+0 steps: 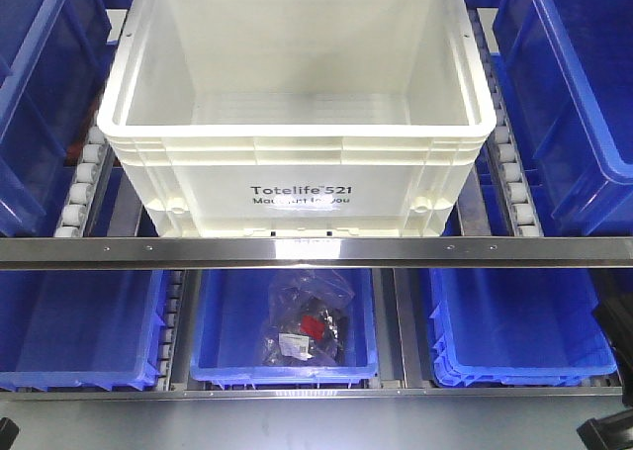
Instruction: Place moving items into box and shelve
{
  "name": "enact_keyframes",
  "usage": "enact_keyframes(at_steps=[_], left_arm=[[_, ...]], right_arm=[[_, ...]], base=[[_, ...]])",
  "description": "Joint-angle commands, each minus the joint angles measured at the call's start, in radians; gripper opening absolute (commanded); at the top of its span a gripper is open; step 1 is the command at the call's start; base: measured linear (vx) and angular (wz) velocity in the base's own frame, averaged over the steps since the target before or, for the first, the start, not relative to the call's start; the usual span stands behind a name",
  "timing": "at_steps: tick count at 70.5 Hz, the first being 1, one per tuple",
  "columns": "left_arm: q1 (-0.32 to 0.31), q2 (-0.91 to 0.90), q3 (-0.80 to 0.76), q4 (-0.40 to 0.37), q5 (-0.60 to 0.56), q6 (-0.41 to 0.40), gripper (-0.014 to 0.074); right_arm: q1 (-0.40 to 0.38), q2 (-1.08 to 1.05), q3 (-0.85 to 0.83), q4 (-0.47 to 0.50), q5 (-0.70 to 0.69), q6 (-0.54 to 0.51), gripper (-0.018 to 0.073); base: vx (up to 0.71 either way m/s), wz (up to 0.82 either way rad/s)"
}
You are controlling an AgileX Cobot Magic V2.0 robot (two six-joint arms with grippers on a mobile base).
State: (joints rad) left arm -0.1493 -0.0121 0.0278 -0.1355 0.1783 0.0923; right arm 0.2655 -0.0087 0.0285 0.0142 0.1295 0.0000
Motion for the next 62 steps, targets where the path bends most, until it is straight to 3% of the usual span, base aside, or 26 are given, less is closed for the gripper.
enact_keyframes(at_steps=[1,62], left_arm=[[-0.004,-0.007,0.016,-0.001,-0.079,0.001,-0.0027],[-0.004,-0.007,0.016,-0.001,-0.079,0.001,-0.0026]], right_arm=[[-0.003,-0.014,0.006,0.002,-0.08,0.0,-0.0015],[-0.003,-0.013,0.006,0.002,-0.08,0.0,-0.0015]], base=[[0.0,0.0],[0.0,0.0]])
